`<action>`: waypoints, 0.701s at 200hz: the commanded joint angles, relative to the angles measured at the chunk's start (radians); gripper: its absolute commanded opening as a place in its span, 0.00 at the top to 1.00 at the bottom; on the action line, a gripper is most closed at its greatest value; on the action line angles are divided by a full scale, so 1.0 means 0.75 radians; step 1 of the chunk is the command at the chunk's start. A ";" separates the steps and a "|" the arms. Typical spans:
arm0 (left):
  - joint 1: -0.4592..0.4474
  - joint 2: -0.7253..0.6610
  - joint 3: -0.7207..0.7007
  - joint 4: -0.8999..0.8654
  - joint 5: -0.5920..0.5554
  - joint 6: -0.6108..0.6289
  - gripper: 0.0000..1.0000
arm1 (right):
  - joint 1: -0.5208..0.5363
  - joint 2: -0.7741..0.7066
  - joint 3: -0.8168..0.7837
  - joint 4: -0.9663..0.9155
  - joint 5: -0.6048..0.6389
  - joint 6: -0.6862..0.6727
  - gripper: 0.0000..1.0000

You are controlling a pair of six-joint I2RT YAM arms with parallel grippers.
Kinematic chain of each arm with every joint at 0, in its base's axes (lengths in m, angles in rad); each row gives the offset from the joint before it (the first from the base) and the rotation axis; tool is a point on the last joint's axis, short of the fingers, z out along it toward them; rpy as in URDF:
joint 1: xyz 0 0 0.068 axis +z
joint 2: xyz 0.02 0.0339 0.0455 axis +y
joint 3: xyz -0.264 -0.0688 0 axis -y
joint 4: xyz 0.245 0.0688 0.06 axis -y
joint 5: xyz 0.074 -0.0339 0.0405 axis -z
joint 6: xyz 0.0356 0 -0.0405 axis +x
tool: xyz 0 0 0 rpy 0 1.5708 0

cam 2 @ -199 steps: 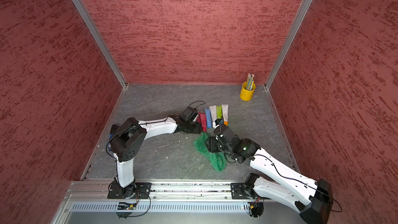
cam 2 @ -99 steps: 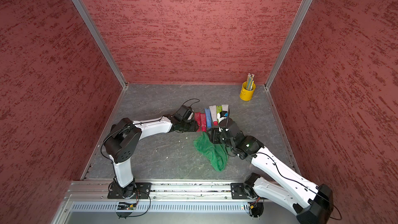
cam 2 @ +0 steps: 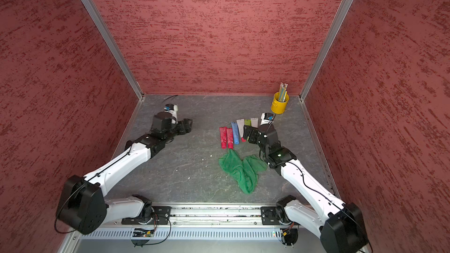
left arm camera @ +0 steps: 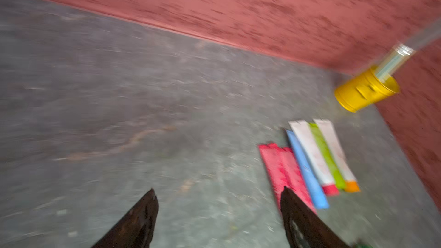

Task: Wipe the surface of the toothpaste tube
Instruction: Reset both arms

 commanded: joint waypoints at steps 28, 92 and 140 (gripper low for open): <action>0.257 -0.128 -0.257 0.249 -0.210 0.296 0.00 | -0.145 0.120 -0.219 0.786 0.510 -0.385 0.01; 0.431 0.026 -0.567 0.896 0.033 0.461 0.00 | -0.416 0.339 -0.497 1.339 0.565 -0.584 0.01; 0.448 0.139 -0.605 1.101 0.135 0.412 0.00 | -0.503 0.366 -0.680 1.649 0.428 -0.478 0.01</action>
